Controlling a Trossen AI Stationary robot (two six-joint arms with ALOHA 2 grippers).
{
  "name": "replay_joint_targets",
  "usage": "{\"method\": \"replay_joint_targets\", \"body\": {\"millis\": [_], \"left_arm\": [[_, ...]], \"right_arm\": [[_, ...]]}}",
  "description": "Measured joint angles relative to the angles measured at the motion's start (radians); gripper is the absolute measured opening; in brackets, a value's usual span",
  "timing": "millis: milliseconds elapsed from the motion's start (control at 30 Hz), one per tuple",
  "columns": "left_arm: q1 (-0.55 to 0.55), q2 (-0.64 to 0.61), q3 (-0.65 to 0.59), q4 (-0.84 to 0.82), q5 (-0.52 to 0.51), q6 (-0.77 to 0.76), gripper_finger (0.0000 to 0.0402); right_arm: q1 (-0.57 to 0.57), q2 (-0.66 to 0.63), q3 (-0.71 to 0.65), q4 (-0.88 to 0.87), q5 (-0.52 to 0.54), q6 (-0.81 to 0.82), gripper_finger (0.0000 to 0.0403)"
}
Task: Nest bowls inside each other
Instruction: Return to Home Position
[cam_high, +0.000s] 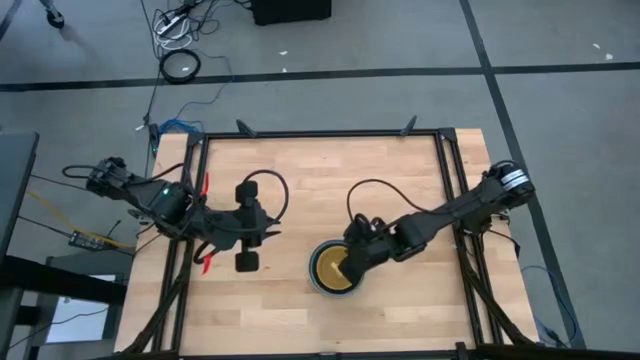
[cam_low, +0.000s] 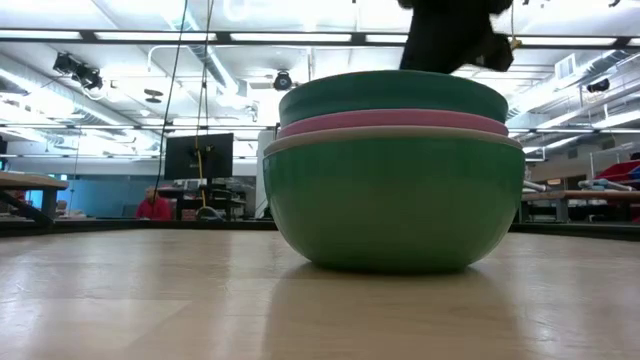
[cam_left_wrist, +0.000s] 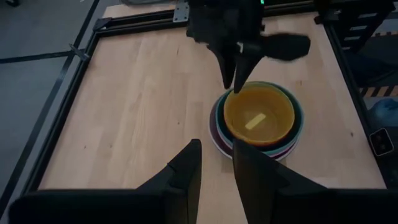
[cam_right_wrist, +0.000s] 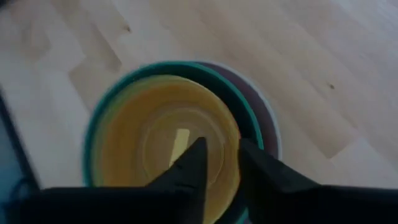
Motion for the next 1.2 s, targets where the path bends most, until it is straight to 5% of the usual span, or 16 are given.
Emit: {"method": "replay_joint_targets", "body": {"millis": [200,400,533,767,900,1033,1200], "left_arm": [[-0.006,0.000,0.000,-0.003,-0.001,-0.010,0.0089],[-0.006,0.000,0.000,-0.016,-0.001,-0.015,0.0086],[-0.007,0.000,0.000,-0.015,0.001,-0.016,0.0085],[-0.023,-0.001,0.001,-0.023,0.019,-0.128,0.0085],[-0.022,-0.019,-0.001,0.319,-0.055,0.116,0.0085],[0.091,-0.063,0.006,0.773,0.234,0.484,0.0085],[0.316,-0.139,-0.003,0.586,0.347,0.445,0.0085]], "right_arm": [[0.011,-0.050,0.000,-0.033,0.019,0.033,0.0145],[0.040,-0.064,0.000,-0.031,0.129,-0.027,0.0154],[0.098,-0.086,0.000,0.055,0.316,-0.192,0.0149],[0.228,-0.149,0.000,0.380,0.309,-0.752,0.0151],[0.163,-0.247,0.000,0.739,0.037,-1.141,0.0150],[-0.103,-0.351,0.014,0.865,-0.416,-1.181,0.0151],[-0.441,-0.440,0.102,0.649,-0.803,-1.099,0.0150]]}}
